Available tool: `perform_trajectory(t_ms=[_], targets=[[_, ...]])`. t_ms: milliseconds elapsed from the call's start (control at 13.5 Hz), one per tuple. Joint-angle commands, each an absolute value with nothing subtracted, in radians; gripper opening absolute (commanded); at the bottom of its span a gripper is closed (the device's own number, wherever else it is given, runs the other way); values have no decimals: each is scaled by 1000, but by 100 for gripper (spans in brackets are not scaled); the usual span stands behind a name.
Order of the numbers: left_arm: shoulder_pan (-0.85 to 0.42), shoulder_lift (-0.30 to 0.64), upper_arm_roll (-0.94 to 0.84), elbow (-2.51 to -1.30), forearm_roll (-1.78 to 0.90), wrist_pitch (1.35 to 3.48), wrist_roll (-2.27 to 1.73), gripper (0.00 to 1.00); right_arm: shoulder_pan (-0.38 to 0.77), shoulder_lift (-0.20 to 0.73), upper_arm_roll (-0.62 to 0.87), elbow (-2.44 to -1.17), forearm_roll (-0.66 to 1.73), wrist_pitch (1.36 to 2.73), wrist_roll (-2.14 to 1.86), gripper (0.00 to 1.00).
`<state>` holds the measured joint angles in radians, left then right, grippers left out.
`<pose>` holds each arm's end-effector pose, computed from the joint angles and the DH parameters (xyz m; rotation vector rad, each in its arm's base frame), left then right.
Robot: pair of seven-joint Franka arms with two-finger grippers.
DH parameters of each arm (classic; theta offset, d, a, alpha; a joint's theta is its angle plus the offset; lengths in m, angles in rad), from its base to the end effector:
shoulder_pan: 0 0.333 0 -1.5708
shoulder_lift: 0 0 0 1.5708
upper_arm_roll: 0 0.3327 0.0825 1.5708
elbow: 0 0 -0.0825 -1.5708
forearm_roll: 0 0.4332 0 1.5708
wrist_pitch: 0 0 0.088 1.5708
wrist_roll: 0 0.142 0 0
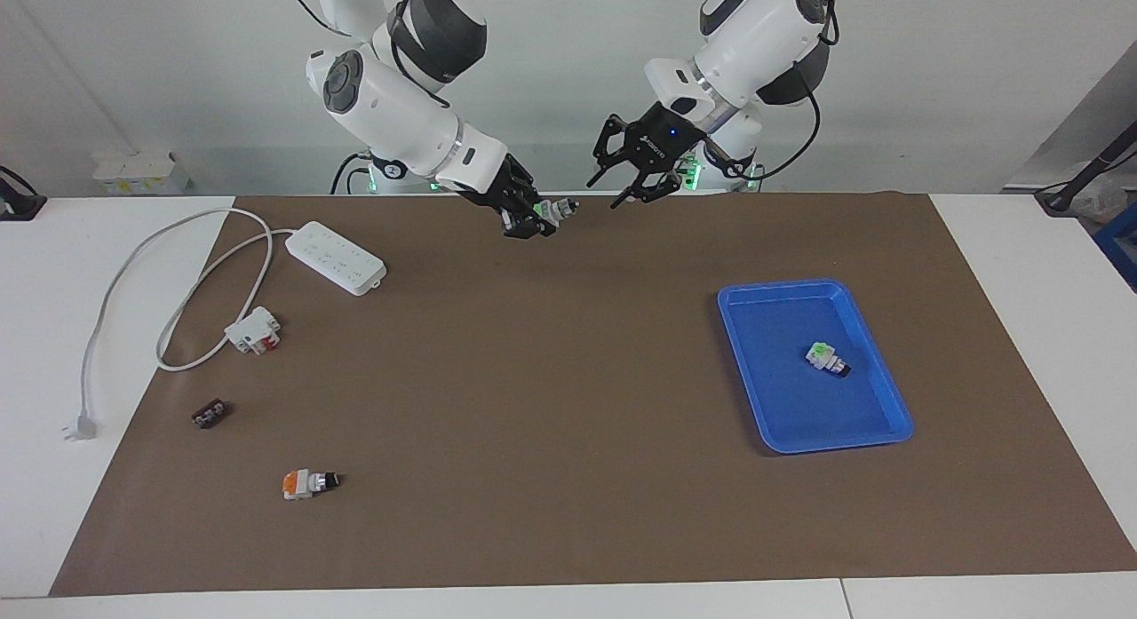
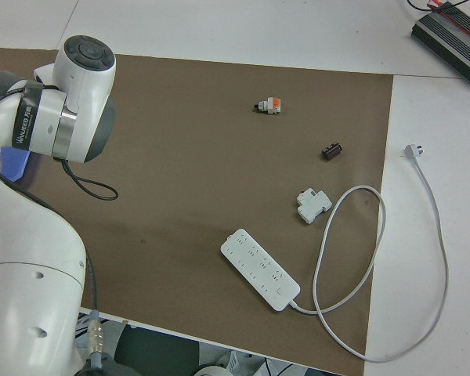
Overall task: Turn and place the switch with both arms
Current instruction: 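Bring the left gripper to the switch held by the right gripper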
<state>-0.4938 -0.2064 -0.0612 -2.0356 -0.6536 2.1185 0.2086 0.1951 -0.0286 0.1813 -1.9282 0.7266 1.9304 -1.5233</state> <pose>0.4690 -0.3470 0.5478 2.4269 -0.6163 0.2257 0.5424 0.2880 0.4906 -1.7288 -1.8612 -0.5181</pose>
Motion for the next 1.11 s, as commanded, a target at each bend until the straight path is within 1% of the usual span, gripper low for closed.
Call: perform_trajectory(t_ms=[0, 518, 1035], targets=[[-532, -226, -46, -2072, -676, 2173, 229, 47, 195, -58, 179, -1960, 741, 1948, -1519, 0], [-564, -180, -46, -2066, -678, 2272, 229, 43, 196, -58, 179, -1962, 741, 1963, -1520, 0], [-577, -164, -46, -2054, -701, 2309, 229, 41, 196, -58, 181, -1962, 736, 1963, -1520, 0]])
